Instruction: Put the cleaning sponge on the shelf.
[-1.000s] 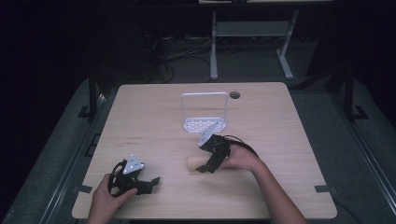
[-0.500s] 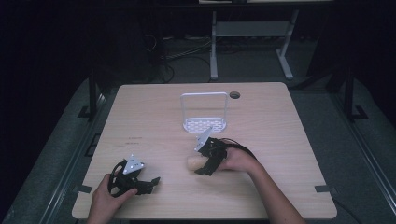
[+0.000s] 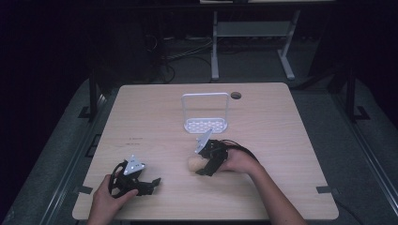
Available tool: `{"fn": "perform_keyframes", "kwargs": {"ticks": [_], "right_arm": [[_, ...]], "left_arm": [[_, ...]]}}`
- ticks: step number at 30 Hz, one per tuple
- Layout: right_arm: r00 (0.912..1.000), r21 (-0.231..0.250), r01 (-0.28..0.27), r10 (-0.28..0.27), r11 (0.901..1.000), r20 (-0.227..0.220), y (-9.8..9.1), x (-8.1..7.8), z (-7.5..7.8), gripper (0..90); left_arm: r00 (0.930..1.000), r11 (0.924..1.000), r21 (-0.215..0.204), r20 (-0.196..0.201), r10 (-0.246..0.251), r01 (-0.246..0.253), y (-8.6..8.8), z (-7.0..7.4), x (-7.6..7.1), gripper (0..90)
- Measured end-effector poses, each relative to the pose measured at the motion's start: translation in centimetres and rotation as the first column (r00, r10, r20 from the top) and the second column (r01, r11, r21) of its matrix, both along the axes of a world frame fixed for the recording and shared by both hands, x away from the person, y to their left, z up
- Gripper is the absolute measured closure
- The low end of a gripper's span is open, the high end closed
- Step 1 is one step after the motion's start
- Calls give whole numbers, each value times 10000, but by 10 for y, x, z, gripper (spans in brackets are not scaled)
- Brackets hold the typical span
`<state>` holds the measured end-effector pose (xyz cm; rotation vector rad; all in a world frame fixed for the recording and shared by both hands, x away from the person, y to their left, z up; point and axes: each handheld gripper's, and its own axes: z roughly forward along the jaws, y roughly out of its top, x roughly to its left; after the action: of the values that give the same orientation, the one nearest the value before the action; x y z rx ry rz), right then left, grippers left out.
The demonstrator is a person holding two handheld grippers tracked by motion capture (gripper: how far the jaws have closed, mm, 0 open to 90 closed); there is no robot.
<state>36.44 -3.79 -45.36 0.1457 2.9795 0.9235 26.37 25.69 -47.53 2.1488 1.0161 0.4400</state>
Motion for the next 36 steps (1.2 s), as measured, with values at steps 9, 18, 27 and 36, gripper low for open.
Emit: {"fn": "perform_keyframes", "kwargs": {"ticks": [9,18,27,36], "right_arm": [[9999,-71,-90,91,9999,145,0,0,0,282],[9997,-53,-148,149,9999,172,-1,-1,1,375],[9998,-39,-140,141,9999,123,-2,-1,1,398],[9998,161,165,-167,9997,87,-6,-1,4,403]], "left_arm": [[10000,10000,-3,1,2,-2,0,0,0,129],[10000,10000,1,0,0,0,0,0,0,129],[10000,10000,0,0,2,-2,0,0,0,128],[10000,10000,0,2,1,-1,0,0,0,129]]}}
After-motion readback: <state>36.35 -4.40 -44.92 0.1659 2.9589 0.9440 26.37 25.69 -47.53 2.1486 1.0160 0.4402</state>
